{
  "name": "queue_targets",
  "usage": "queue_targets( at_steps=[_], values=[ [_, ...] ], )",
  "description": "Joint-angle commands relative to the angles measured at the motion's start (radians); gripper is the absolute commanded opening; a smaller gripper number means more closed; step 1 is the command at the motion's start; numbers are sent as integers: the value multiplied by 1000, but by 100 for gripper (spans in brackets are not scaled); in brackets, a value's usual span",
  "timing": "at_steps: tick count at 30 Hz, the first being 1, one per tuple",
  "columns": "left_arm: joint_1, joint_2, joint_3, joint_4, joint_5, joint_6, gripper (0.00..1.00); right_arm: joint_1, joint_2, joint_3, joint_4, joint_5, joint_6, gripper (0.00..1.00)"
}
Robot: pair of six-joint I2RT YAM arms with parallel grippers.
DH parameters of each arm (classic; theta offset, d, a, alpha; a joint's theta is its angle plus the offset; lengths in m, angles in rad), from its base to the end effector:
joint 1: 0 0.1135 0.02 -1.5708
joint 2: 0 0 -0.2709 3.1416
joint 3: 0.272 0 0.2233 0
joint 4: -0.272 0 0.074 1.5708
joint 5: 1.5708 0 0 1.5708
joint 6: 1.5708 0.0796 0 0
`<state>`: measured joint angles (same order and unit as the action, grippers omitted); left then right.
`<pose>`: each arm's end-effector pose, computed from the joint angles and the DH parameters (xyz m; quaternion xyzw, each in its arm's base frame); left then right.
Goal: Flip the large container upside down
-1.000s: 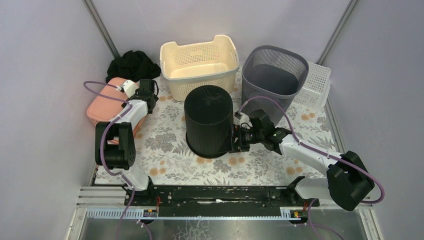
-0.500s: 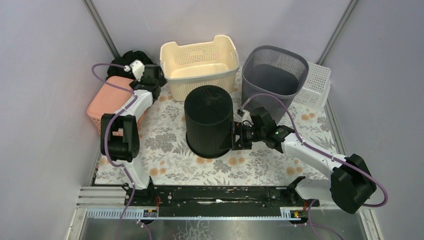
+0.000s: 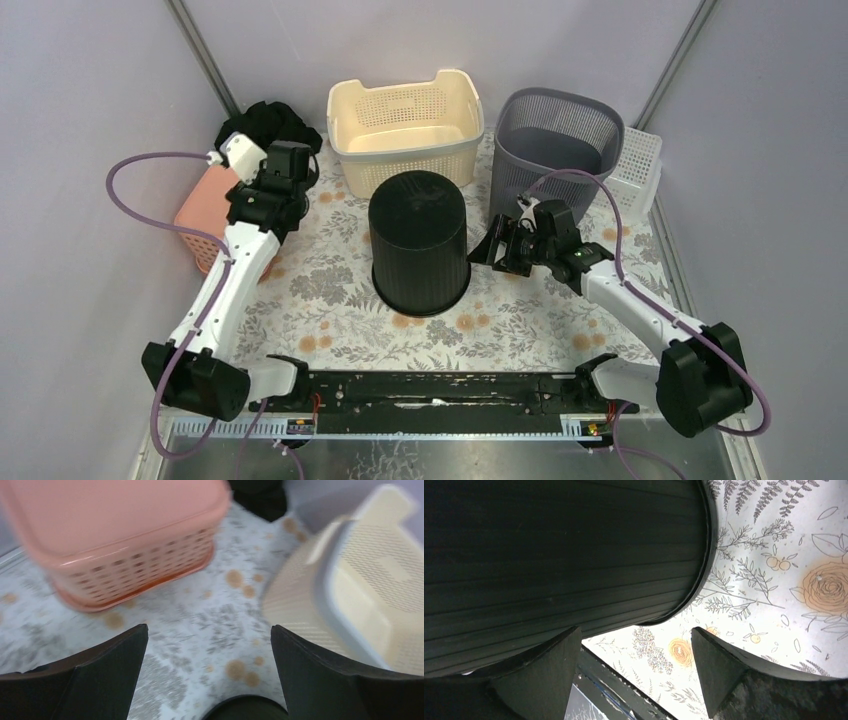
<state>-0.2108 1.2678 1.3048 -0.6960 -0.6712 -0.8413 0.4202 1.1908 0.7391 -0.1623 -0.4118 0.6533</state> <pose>0.2643 -0.0059 0.3565 -0.4007 0.7610 0.0470 0.5080 0.2238 0.1349 0.2405 0.0076 0.8740 0.3864 0.2945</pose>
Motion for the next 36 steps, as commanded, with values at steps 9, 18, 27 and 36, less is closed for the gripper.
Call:
queue_targets(
  at_steps=[9, 18, 27, 36],
  values=[
    [233, 73, -144, -418, -216, -468, 100, -18, 128, -24, 120, -157, 35, 85],
    [382, -67, -345, -19, -166, -187, 100, -18, 154, -5, 102, -173, -1, 85],
    [532, -92, -504, 359, 45, 44, 100, -17, 158, 0, 104, -132, 3, 86],
    [594, 50, -511, 551, 166, 51, 100, -18, 156, 42, 62, -145, -14, 86]
  ],
)
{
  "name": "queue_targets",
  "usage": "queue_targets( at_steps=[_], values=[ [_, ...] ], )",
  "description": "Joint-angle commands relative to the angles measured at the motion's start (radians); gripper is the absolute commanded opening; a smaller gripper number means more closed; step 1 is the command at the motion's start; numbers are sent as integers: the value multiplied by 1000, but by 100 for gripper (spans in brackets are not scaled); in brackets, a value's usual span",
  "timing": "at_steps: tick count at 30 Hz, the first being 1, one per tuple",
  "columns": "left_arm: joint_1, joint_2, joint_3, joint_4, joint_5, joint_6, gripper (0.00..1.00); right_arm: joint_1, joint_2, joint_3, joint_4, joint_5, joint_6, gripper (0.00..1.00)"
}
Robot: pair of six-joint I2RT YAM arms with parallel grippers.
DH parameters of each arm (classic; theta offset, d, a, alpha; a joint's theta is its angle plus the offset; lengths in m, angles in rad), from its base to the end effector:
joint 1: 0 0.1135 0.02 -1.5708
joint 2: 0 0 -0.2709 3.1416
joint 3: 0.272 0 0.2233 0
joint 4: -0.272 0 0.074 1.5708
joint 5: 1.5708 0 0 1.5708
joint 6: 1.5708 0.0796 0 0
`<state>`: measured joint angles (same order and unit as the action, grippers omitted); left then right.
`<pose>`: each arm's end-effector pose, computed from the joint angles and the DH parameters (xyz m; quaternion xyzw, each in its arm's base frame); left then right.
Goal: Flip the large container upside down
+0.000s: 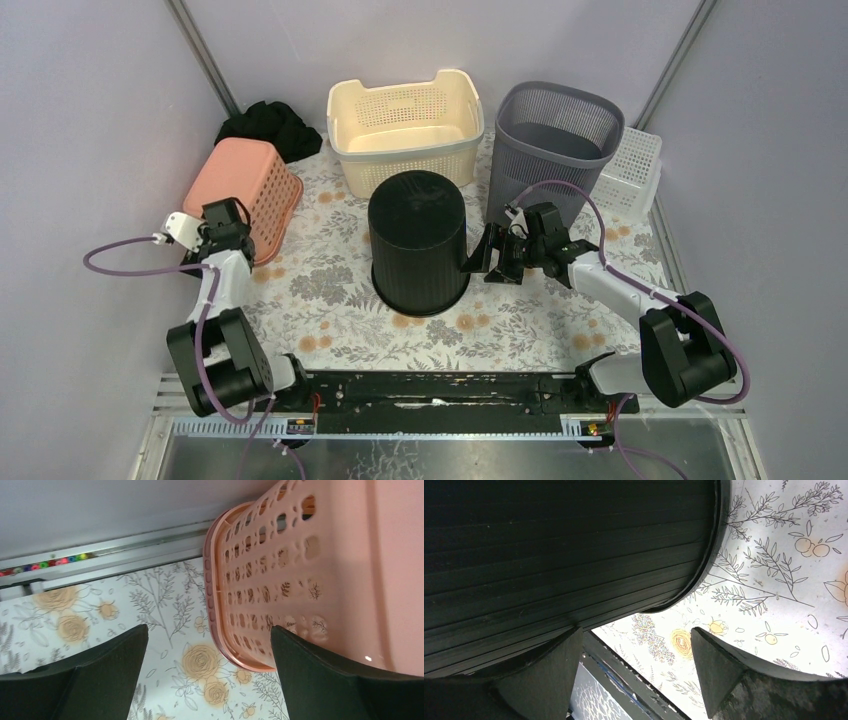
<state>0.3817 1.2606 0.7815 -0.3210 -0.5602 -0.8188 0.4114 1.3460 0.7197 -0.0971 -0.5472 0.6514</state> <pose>0.2203 0.1340 0.2241 -0.5888 0.6762 0.1718 0.4082 0.2359 0.1481 0.2061 -0.0052 0.8847 0.4129 0.2164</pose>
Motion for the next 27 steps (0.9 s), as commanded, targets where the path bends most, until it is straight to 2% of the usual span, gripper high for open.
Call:
queue_targets(
  at_steps=[1, 10, 17, 21, 27],
  values=[
    [2, 73, 15, 189, 56, 27, 100, -9, 0, 66, -5, -16, -12, 86],
    [2, 233, 68, 310, 117, 114, 100, -8, 15, 111, -12, 44, -36, 86],
    [2, 367, 171, 319, 177, 188, 100, -8, 54, 150, 28, 73, -41, 86],
    [0, 363, 174, 319, 210, 199, 100, -9, 100, 148, 68, 68, -28, 86],
    [1, 248, 112, 306, 264, 192, 100, -8, 107, 114, 114, 68, -16, 86]
  ],
)
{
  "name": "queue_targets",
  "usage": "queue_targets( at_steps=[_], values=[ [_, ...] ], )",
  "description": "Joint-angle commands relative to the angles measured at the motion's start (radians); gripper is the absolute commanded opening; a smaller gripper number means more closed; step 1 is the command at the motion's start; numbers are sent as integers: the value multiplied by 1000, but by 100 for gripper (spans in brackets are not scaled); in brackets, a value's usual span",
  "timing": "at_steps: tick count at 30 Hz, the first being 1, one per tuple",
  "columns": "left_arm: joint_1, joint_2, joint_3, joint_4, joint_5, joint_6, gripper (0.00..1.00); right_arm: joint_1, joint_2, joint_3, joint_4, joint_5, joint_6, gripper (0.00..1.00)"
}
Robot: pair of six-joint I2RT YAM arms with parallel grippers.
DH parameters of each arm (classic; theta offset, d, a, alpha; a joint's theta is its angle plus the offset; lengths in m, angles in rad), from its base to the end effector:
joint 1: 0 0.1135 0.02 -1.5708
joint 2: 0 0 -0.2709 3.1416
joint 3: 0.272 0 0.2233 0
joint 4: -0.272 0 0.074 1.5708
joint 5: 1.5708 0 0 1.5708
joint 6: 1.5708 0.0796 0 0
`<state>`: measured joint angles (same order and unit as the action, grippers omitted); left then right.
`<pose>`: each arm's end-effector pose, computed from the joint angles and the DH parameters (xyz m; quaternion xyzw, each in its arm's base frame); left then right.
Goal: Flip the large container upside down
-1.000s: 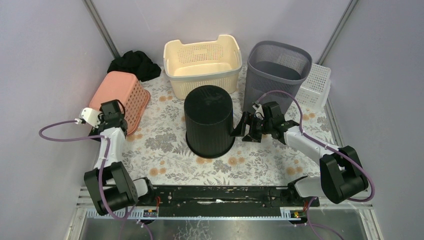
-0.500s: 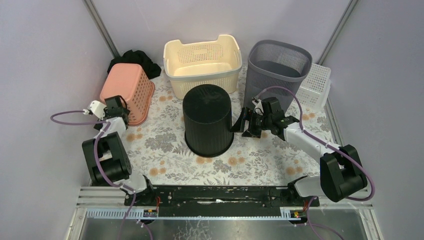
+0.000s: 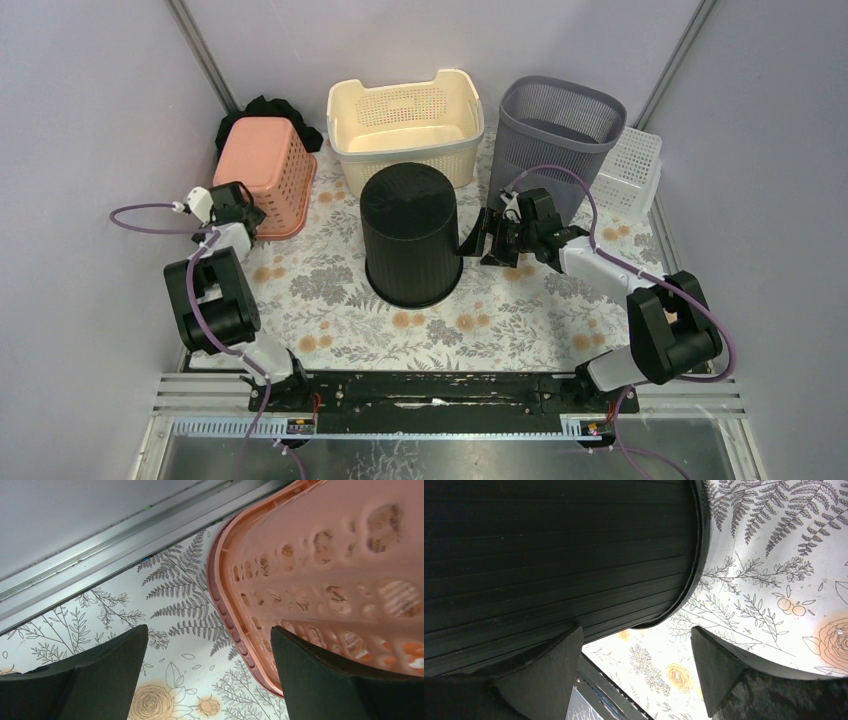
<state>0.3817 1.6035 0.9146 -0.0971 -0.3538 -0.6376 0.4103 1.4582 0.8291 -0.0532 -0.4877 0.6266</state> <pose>0.3035 0.1515 0.1886 -0.5025 0.7612 0.1132 0.3941 0.2701 0.1582 0.2136 -0.0086 0.8823 0.3960 0.2542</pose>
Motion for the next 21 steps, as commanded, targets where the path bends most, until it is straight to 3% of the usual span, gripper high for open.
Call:
queue_targets(
  at_steps=[1, 13, 21],
  values=[
    [1, -114, -31, 73, 62, 8, 100, -7, -13, -3, 71, 11, 7, 86],
    [-11, -303, -127, 0, 114, -19, 100, -7, -207, -106, -34, 140, 27, 86],
    [-70, -488, -148, -90, 183, -58, 100, -7, -309, -73, -114, 278, 66, 78]
  ],
)
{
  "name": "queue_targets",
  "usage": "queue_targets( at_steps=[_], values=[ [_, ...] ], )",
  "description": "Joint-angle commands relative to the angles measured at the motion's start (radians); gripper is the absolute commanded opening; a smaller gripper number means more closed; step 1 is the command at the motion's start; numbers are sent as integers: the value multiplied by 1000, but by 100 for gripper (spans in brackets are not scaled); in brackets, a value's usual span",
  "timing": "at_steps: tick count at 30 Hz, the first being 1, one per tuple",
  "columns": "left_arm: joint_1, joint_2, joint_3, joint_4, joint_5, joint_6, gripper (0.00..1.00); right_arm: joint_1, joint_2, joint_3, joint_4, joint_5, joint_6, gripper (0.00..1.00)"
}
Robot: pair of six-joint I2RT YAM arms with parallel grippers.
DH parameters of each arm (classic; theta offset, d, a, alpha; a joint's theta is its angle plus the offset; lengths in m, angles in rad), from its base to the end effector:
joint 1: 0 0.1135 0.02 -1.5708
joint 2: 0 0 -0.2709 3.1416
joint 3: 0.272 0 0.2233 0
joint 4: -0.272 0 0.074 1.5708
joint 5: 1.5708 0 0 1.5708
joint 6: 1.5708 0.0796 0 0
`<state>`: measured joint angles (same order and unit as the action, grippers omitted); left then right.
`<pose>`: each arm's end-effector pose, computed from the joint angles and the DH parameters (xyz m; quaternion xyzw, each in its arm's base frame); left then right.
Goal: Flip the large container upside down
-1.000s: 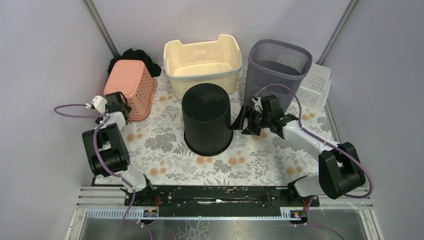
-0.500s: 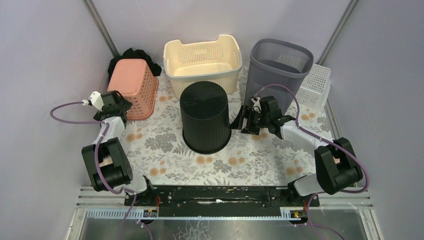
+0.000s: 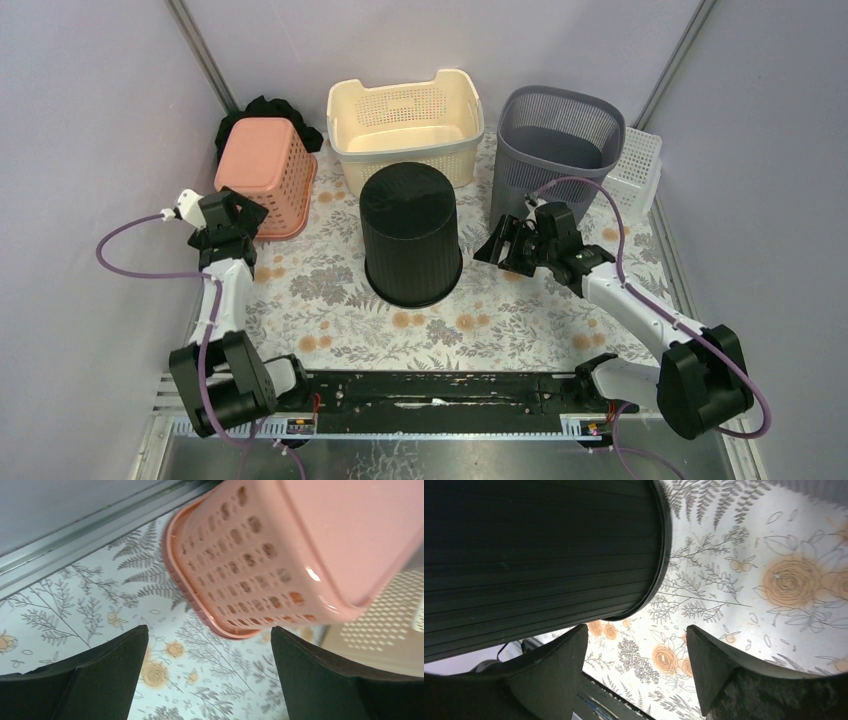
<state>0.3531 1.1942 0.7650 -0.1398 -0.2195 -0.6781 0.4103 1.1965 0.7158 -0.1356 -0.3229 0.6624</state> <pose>0.2461 0.1092 0.2487 -0.4756 0.7326 0.0176 0.4866 0.2296 0.1274 0.2330 0.0370 0.8790 0.3544 0.3167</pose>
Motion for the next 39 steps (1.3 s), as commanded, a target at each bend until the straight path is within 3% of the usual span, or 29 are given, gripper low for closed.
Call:
queue_targets(
  at_steps=[1, 5, 8, 11, 15, 18, 29, 39],
  values=[
    [-59, -103, 2, -53, 62, -15, 100, -8, -52, 56, -40, 137, 38, 77],
    [-132, -204, 18, -89, 111, 11, 100, -10, -65, 95, -29, 214, 84, 67],
    [-182, -285, 33, -117, 119, 20, 100, -10, -25, 90, 85, 209, 132, 66],
    [-219, -333, 56, -145, 144, 10, 100, -11, 67, 98, 207, 152, 185, 70],
    [-277, -347, 98, -186, 147, 11, 100, -7, 175, 33, 522, 98, 290, 79],
    [-294, -360, 135, -226, 139, 14, 100, 17, 283, 46, 626, 77, 312, 81],
    [-310, -395, 308, -330, 213, 5, 100, 236, 476, 60, 722, 106, 314, 81],
    [-310, -384, 326, -356, 263, 17, 100, 441, 664, 184, 741, 126, 343, 81]
  ],
)
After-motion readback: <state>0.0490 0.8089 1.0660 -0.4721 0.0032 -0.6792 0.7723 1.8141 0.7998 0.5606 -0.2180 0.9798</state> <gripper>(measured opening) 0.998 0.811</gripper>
